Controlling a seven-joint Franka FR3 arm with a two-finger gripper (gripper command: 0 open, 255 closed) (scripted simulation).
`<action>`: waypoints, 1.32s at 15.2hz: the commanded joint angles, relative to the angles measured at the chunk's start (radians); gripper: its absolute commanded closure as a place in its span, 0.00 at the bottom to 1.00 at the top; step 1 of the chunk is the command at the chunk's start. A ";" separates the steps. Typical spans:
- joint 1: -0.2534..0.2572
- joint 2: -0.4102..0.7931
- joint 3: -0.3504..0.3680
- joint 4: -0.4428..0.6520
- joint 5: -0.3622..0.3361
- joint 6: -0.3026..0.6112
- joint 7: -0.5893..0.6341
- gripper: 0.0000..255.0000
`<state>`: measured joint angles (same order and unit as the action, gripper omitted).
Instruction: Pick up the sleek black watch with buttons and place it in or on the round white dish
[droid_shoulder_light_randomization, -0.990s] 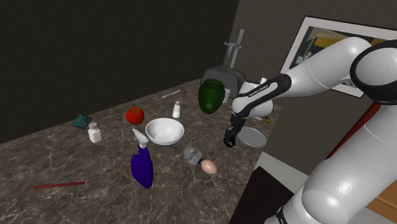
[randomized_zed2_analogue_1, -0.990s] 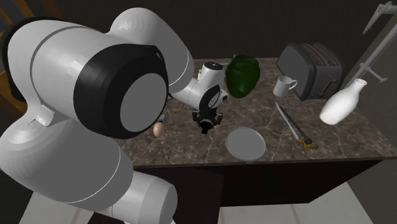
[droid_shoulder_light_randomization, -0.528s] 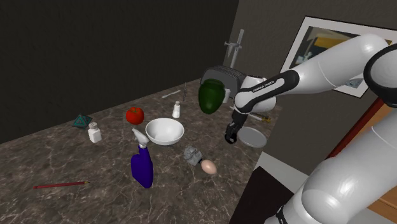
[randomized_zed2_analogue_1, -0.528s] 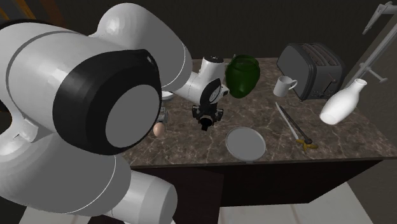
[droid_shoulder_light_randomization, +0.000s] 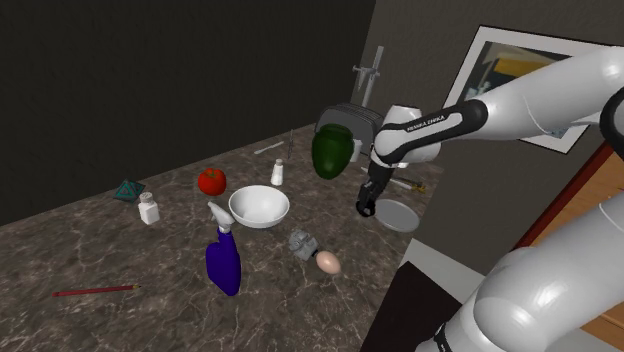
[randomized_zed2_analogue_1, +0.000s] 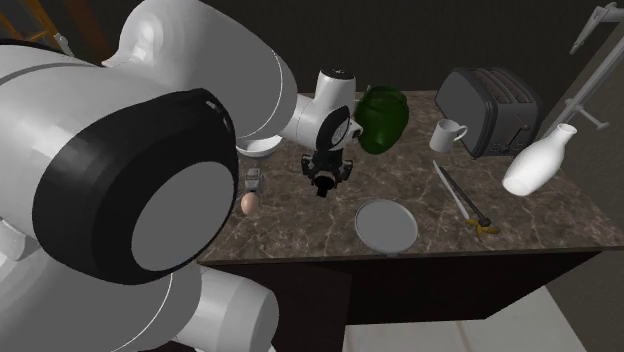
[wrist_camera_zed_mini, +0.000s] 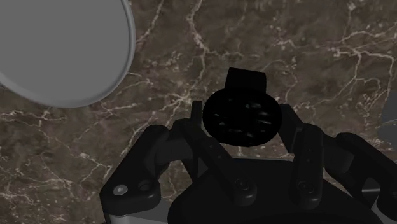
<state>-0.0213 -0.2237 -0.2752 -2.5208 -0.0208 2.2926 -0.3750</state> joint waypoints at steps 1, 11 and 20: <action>-0.002 -0.018 0.001 0.014 -0.005 -0.032 0.003 1.00; -0.067 -0.006 -0.096 0.116 -0.029 -0.124 -0.146 1.00; -0.144 0.137 -0.240 0.303 0.013 -0.180 -0.399 1.00</action>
<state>-0.1551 -0.0981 -0.4996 -2.2415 -0.0113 2.1271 -0.7432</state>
